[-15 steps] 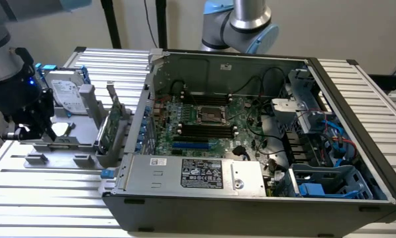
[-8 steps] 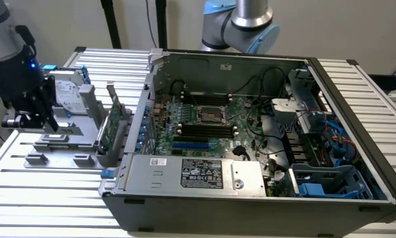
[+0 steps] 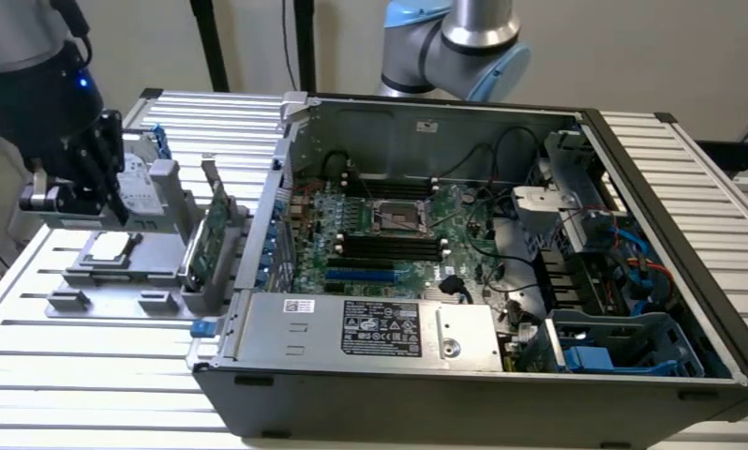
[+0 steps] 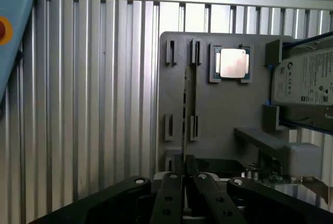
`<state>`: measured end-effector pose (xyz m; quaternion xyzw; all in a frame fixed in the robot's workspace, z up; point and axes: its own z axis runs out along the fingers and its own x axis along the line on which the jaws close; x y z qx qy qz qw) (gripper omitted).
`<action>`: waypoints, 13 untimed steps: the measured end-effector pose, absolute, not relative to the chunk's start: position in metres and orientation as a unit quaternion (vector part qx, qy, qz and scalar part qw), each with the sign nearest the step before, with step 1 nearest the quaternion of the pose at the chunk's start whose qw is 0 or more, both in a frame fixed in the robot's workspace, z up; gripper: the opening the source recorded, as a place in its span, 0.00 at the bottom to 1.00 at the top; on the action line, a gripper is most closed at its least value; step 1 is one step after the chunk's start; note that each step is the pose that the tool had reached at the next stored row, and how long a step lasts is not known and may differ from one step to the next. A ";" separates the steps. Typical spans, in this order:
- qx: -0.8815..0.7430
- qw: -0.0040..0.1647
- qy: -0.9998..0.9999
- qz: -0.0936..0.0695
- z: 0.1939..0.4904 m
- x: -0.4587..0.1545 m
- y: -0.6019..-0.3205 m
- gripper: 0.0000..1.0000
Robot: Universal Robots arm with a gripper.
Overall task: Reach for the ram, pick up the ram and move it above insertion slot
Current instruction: 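Pick up the ram and move it above insertion slot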
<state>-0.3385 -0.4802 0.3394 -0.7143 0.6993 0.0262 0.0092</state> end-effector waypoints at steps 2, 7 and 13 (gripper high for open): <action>-0.715 0.010 0.699 0.027 0.348 -0.330 -0.480 0.13; -0.715 0.011 0.698 0.031 0.371 -0.307 -0.480 0.13; -0.716 0.011 0.697 0.035 0.398 -0.280 -0.480 0.13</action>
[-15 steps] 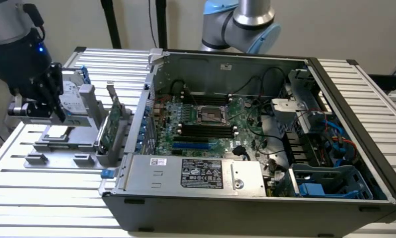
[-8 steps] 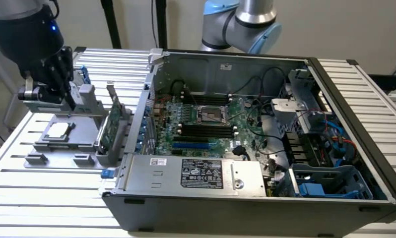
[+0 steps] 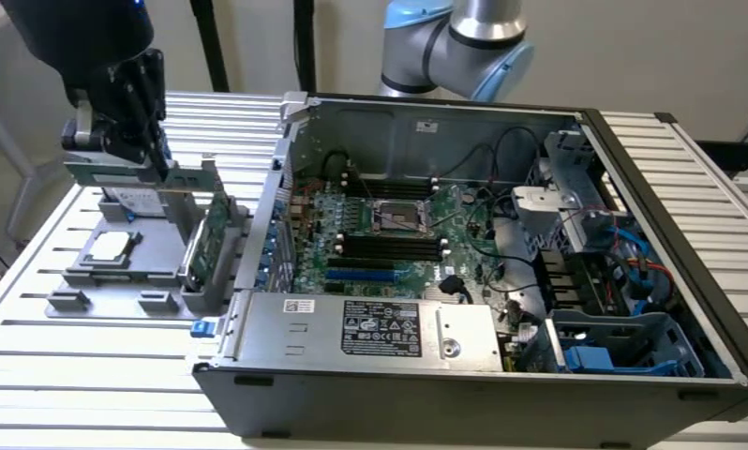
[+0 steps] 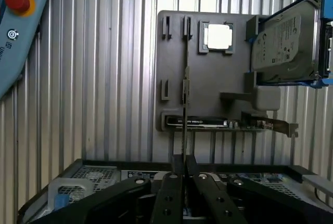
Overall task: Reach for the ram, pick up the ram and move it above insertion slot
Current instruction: 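Pick up the ram and move it above insertion slot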
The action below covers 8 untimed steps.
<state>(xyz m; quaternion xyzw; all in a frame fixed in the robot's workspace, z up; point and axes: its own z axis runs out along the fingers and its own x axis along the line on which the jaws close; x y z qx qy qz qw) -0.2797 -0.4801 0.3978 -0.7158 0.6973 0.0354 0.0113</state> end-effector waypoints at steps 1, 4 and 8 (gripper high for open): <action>-0.716 0.011 0.697 0.036 0.402 -0.275 -0.480 0.13; -0.716 0.013 0.697 0.039 0.410 -0.262 -0.480 0.13; -0.716 0.016 0.697 0.042 0.414 -0.244 -0.480 0.13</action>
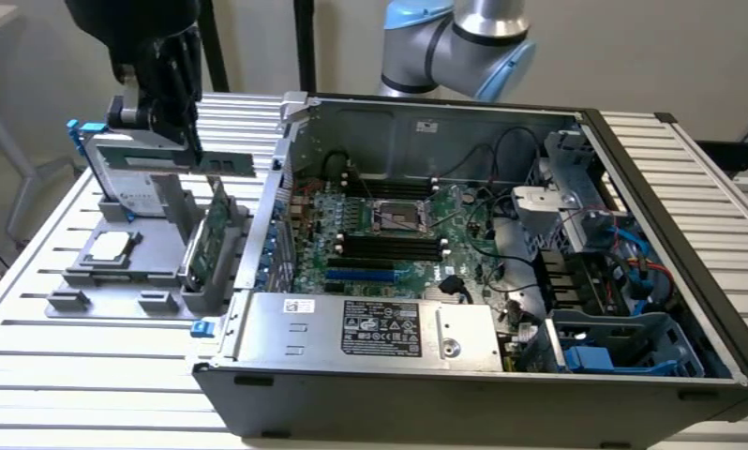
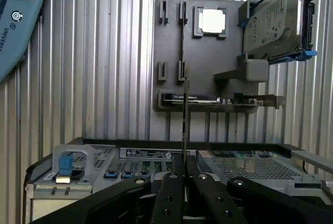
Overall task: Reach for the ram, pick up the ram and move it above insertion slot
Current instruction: 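Pick up the ram and move it above insertion slot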
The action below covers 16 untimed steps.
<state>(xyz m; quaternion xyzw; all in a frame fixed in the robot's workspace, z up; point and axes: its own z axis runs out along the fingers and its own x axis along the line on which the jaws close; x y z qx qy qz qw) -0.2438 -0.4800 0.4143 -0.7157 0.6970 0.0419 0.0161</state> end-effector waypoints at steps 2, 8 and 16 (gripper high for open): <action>-0.716 0.018 0.697 0.044 0.414 -0.235 -0.480 0.13; -0.715 0.031 0.696 0.056 0.414 -0.208 -0.480 0.13; -0.715 0.034 0.696 0.060 0.410 -0.171 -0.478 0.13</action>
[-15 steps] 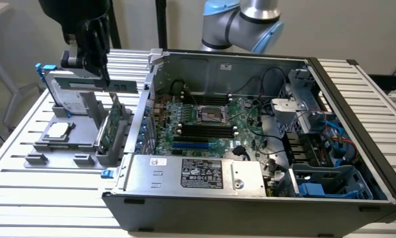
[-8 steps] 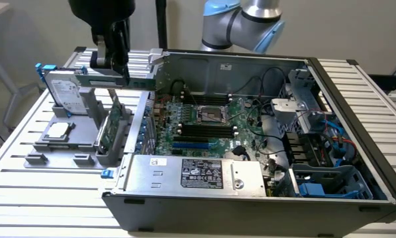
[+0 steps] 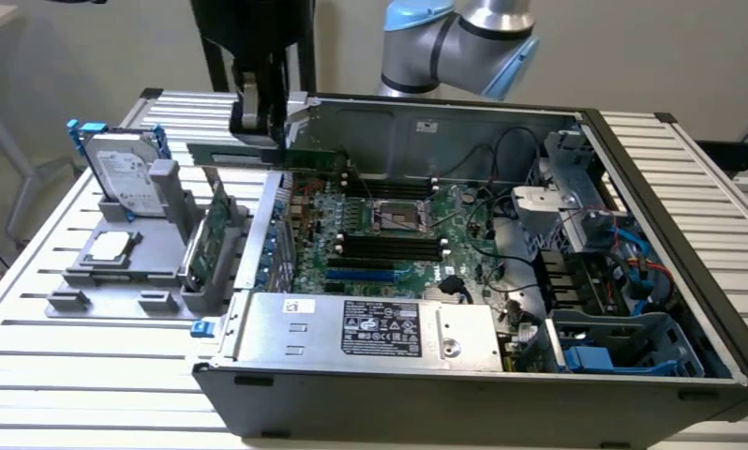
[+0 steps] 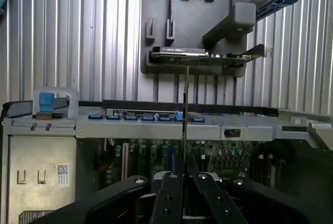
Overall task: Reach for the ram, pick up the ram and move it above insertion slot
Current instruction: 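Pick up the ram and move it above insertion slot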
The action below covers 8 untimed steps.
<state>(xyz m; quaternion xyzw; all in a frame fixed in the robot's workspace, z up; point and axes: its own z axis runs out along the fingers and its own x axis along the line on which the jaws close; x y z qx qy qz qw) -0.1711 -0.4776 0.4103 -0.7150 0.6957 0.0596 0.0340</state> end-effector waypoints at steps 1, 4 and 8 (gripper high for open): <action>-0.715 0.034 0.696 0.060 0.410 -0.167 -0.477 0.13; -0.715 0.034 0.696 0.060 0.407 -0.153 -0.475 0.13; -0.715 0.034 0.696 0.060 0.401 -0.135 -0.471 0.13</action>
